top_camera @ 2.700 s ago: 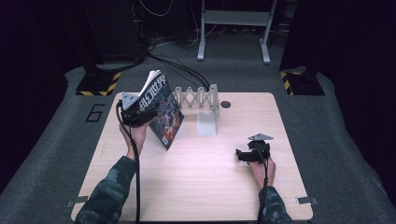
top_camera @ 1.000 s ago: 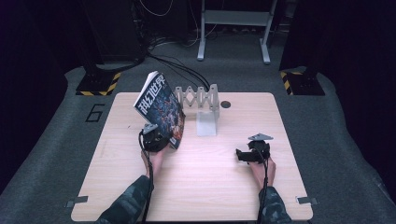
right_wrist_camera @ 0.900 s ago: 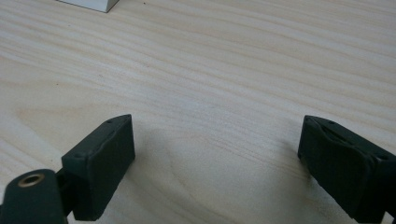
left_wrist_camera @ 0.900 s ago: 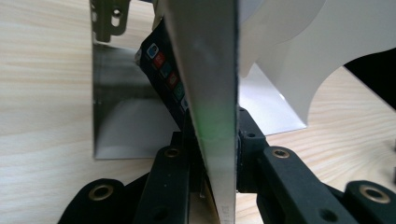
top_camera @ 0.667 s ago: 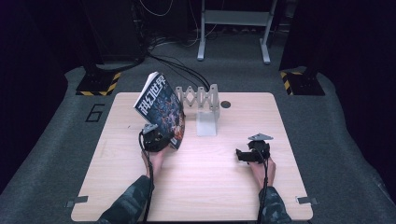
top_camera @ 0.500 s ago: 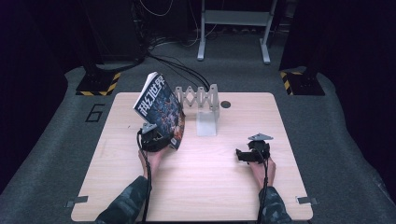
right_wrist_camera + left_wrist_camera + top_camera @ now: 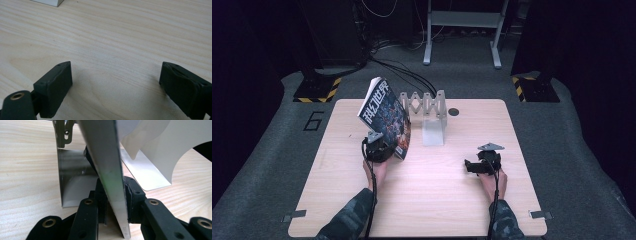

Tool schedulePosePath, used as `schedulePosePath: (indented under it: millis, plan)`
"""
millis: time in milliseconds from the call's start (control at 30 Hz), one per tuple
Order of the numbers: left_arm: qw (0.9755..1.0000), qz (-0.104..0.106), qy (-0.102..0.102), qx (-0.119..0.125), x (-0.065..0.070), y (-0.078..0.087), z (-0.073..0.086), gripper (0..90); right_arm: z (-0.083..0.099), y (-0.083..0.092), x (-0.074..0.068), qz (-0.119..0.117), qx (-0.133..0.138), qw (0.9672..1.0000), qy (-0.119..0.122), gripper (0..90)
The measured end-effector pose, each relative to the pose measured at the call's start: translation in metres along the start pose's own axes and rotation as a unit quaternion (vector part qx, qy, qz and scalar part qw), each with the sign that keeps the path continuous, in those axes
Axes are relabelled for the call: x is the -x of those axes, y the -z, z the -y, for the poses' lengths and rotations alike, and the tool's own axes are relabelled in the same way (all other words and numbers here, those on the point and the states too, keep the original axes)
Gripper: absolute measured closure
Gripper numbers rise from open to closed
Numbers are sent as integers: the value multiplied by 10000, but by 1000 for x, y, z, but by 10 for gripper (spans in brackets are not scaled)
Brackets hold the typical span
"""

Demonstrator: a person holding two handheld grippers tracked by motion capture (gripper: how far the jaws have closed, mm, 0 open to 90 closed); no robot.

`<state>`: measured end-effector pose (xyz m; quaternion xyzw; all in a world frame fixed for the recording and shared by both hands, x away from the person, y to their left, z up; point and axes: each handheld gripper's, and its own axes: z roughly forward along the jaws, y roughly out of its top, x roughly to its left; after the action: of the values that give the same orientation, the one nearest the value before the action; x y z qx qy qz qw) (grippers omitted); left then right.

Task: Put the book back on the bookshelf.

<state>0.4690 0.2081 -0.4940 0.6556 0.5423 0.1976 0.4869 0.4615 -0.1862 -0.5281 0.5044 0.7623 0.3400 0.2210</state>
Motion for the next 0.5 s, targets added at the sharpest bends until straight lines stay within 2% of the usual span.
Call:
schedulePosePath:
  millis: [100, 233, 300, 400, 433, 500]
  plan:
    - [10000, -36, 6, 1, -2, -1, -2, 720, 0, 0, 0, -1, -1, 10000, 1, 105]
    - [9999, 3, -12, -169, -3, 3, -3, 531, 0, 0, 0, -2, 1, 10000, 2, 105]
    - [9999, -39, -53, -102, -3, 6, -4, 445, 0, 0, 0, -4, 1, 10000, 4, 105]
    - [9997, -50, -207, -91, -1, 15, -8, 326, 0, 0, 0, -4, 0, 10000, 5, 105]
    - [9993, -70, -348, -103, -2, 19, -10, 294, 0, 0, 0, -5, 1, 10000, 4, 105]
    - [9987, -84, -500, -109, -1, 26, -12, 238, 0, 0, 0, -5, 1, 10000, 4, 105]
